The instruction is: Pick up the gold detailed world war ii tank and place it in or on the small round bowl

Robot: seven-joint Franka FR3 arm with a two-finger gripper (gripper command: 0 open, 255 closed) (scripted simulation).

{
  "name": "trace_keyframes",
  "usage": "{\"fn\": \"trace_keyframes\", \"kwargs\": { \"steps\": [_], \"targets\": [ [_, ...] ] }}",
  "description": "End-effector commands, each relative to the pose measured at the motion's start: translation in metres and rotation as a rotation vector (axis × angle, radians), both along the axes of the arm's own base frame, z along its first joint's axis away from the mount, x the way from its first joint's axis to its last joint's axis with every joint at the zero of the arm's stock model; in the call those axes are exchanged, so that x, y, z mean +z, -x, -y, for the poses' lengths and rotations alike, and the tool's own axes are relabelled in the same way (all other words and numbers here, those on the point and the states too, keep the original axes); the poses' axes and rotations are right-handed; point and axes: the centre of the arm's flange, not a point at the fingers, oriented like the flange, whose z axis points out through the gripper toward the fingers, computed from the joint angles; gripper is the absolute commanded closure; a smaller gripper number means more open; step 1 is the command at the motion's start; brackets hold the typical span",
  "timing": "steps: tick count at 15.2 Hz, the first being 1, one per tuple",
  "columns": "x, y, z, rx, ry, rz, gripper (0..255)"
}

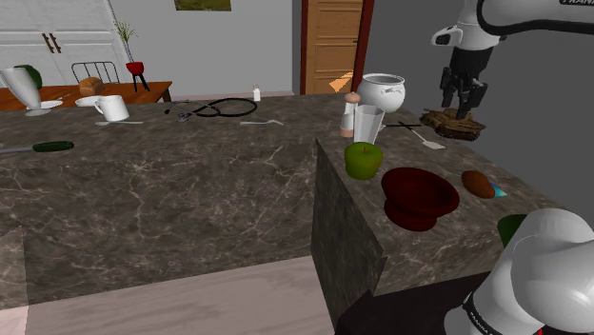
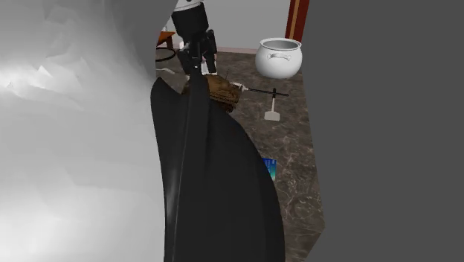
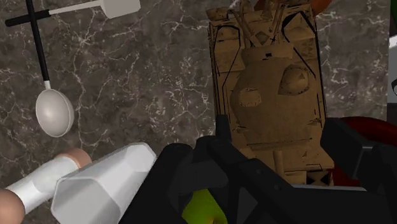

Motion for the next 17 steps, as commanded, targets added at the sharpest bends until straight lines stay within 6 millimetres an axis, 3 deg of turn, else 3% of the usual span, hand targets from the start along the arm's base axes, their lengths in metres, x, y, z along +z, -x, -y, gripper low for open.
{"fn": "trace_keyframes", "kwargs": {
  "steps": [1, 12, 17],
  "targets": [
    [0.002, 0.010, -0.027, -0.001, 0.001, 0.000, 255],
    [0.014, 0.044, -0.174, -0.001, 0.001, 0.000, 255],
    [-0.012, 0.044, -0.174, -0.001, 0.001, 0.000, 255]
  ]
}}
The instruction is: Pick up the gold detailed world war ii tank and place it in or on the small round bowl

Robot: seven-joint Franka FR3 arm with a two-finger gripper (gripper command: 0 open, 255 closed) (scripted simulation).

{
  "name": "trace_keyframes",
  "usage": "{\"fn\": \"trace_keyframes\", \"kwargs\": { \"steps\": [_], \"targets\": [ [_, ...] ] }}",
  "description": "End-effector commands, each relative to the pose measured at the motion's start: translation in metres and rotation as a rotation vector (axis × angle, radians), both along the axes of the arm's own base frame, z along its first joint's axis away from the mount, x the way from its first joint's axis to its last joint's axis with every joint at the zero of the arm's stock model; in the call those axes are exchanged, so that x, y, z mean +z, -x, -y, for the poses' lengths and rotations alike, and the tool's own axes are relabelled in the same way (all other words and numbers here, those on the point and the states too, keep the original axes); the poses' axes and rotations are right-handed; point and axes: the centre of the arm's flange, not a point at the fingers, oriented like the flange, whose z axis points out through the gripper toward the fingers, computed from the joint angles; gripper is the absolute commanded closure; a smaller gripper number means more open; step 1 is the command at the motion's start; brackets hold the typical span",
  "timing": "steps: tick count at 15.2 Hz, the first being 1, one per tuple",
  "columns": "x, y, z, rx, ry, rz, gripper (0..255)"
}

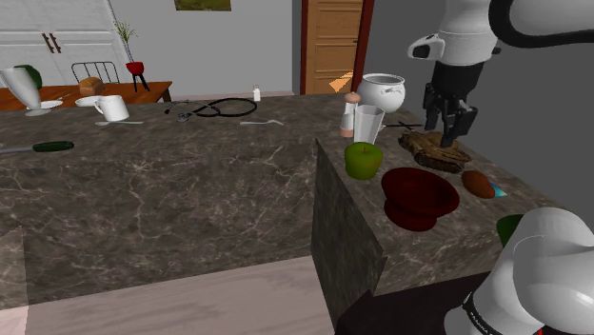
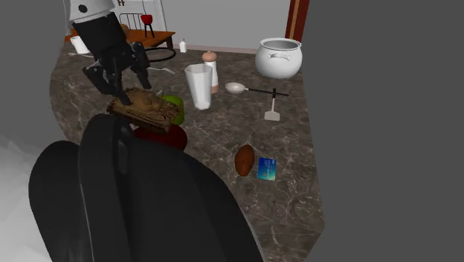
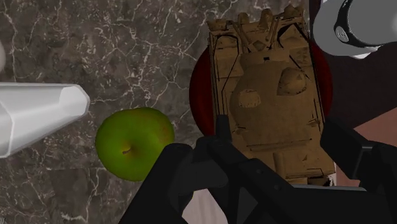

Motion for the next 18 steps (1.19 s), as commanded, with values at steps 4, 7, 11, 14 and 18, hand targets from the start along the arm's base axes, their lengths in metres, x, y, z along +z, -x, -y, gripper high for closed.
{"fn": "trace_keyframes", "kwargs": {
  "steps": [4, 7, 11, 14, 18],
  "targets": [
    [-0.027, 0.000, -0.001, 0.000, 0.000, 0.001, 255],
    [-0.042, 0.000, -0.001, 0.000, 0.000, 0.001, 255],
    [-0.064, 0.000, -0.001, 0.000, 0.000, 0.001, 255],
    [-0.075, 0.000, -0.001, 0.000, 0.000, 0.001, 255],
    [-0.075, 0.000, -0.001, 0.000, 0.000, 0.001, 255]
  ]
}}
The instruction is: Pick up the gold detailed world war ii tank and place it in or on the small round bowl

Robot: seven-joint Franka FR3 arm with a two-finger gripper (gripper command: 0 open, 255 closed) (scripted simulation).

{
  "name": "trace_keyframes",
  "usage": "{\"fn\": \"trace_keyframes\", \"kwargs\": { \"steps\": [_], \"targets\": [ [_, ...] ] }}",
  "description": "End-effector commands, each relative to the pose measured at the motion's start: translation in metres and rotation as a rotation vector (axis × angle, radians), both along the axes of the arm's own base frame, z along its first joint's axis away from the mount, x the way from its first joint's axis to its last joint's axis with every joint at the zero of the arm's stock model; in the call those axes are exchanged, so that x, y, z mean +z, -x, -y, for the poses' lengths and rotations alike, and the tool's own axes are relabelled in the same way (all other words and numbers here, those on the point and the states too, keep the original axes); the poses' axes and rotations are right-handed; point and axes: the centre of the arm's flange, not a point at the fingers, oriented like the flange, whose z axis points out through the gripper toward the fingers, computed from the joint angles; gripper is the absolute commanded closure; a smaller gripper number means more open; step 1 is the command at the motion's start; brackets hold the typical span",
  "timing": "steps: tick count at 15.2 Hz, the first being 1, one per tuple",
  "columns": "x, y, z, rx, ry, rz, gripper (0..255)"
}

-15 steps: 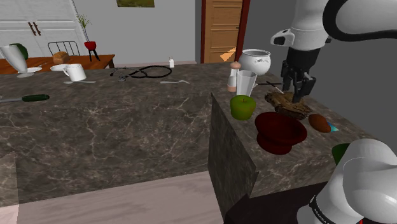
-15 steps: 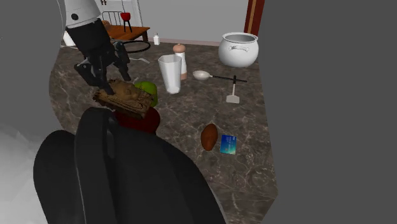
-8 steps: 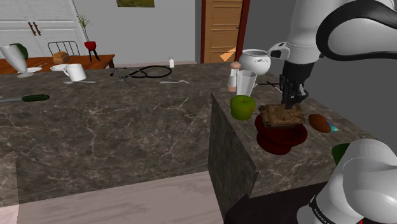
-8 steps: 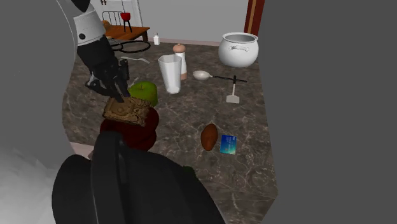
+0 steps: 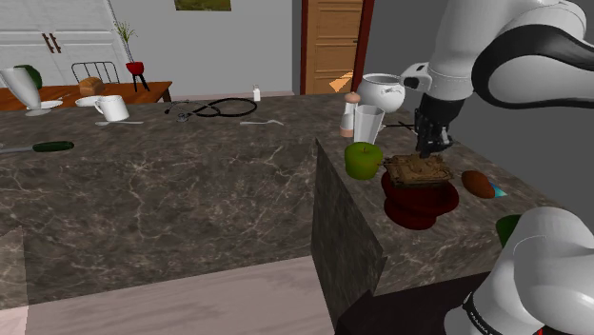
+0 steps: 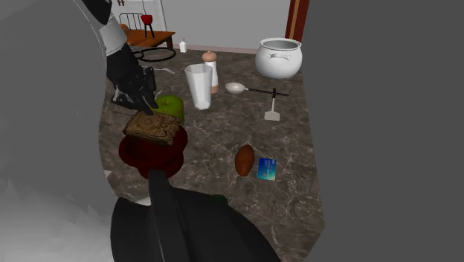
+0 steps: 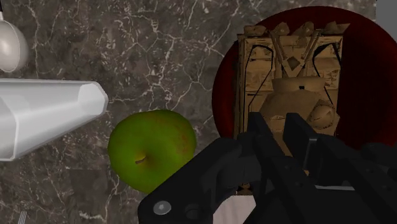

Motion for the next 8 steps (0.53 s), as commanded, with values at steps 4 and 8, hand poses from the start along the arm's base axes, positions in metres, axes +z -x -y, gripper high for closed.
{"fn": "trace_keyframes", "kwargs": {
  "steps": [4, 8],
  "targets": [
    [-0.017, 0.006, -0.011, -0.016, -0.064, -0.108, 0],
    [-0.036, 0.010, -0.010, -0.022, -0.063, -0.107, 0]
  ]
}}
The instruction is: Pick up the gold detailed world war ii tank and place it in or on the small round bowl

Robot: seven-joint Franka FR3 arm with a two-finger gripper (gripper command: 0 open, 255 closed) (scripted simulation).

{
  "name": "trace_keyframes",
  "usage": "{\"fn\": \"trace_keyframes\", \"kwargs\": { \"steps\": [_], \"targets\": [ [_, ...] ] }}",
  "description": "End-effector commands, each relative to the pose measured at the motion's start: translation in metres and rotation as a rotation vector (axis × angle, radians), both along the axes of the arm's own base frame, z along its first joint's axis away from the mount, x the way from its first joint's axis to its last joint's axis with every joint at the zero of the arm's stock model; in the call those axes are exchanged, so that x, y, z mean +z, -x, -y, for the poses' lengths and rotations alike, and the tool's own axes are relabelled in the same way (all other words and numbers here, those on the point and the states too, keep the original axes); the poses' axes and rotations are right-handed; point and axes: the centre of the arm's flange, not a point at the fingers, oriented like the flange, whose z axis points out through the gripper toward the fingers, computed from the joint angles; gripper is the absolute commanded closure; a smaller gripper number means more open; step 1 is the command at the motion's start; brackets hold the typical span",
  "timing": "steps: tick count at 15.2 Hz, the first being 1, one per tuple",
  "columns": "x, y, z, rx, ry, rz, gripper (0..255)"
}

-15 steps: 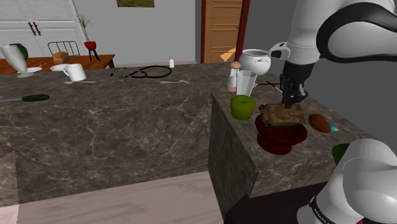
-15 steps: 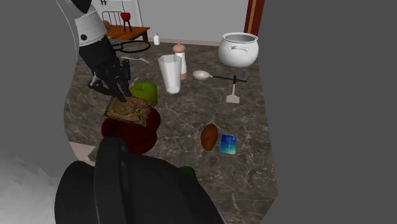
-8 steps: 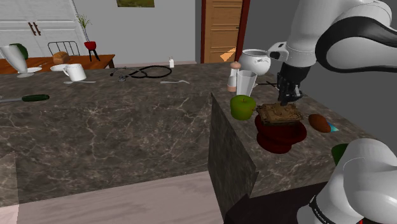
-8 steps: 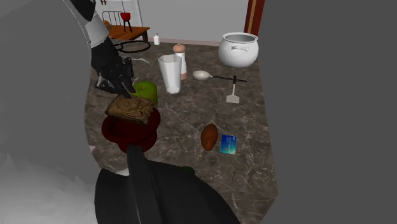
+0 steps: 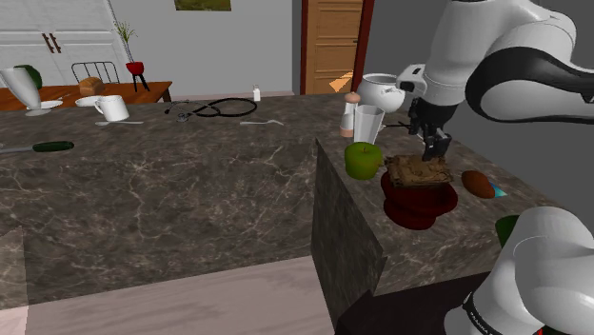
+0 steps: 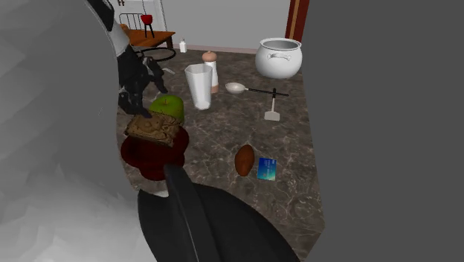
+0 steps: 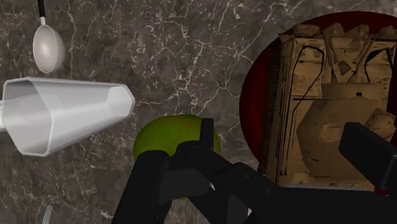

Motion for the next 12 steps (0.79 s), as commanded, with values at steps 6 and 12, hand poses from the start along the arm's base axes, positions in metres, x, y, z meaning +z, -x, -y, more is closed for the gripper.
{"fn": "trace_keyframes", "kwargs": {
  "steps": [6, 12],
  "targets": [
    [0.042, 0.015, -0.019, -0.034, -0.150, -0.171, 0],
    [0.042, 0.015, -0.019, -0.034, -0.150, -0.171, 0]
  ]
}}
